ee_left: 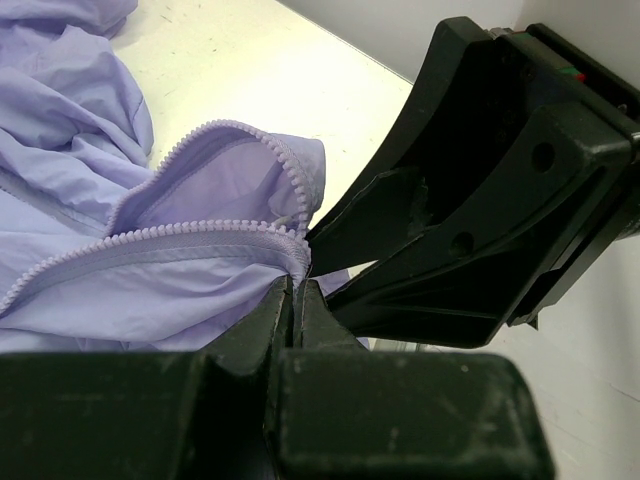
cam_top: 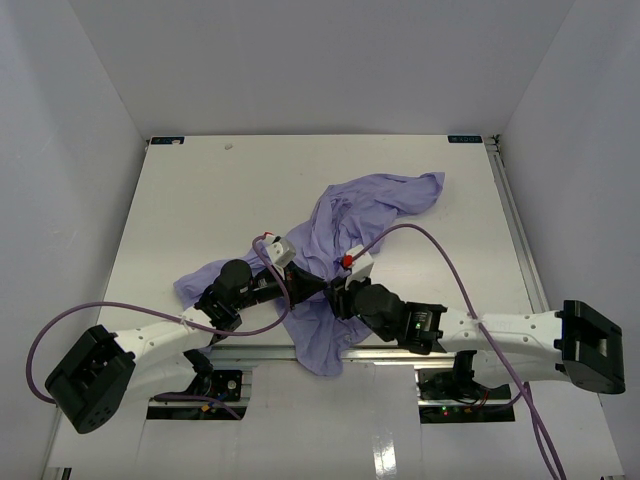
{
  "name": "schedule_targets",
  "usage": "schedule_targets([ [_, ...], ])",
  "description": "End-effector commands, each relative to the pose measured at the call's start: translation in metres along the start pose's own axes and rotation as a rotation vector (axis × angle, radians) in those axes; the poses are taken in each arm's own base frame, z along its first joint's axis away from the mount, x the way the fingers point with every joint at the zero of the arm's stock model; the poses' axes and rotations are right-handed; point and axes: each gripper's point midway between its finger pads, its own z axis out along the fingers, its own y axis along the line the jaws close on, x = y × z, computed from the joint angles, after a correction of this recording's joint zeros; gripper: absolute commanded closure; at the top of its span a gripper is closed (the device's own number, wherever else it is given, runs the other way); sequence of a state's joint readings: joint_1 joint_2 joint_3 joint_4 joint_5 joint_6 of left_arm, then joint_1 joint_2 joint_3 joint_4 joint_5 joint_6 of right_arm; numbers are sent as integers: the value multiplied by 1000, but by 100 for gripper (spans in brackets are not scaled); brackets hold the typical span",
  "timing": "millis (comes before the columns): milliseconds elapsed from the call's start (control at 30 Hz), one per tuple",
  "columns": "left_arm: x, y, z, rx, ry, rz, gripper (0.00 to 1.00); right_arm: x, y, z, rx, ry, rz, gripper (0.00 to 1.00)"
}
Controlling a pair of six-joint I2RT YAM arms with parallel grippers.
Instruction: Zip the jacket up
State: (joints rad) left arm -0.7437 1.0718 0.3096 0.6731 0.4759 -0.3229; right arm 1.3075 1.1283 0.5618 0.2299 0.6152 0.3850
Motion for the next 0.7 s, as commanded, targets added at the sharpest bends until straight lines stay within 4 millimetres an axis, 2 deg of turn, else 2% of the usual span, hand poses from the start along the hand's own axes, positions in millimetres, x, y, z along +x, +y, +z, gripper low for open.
schedule_targets([
  [0,-13,-7,2,26,-29,13,100,-20,-2,2,89,-52,18,63],
  [133,-12,-8,1,31,-26,13,100,-24,-6,0,137,-69,16,75],
  [233,-10,-10,1,43,-22,14,100,-29,-9,0,167,-73,7,91],
  [500,0,4,0,-23,12,33,100,-46,-6,-8,175,-40,-66,92],
  [667,4,8,0,-38,28,44,100,-45,-10,-11,193,9,-135,92],
])
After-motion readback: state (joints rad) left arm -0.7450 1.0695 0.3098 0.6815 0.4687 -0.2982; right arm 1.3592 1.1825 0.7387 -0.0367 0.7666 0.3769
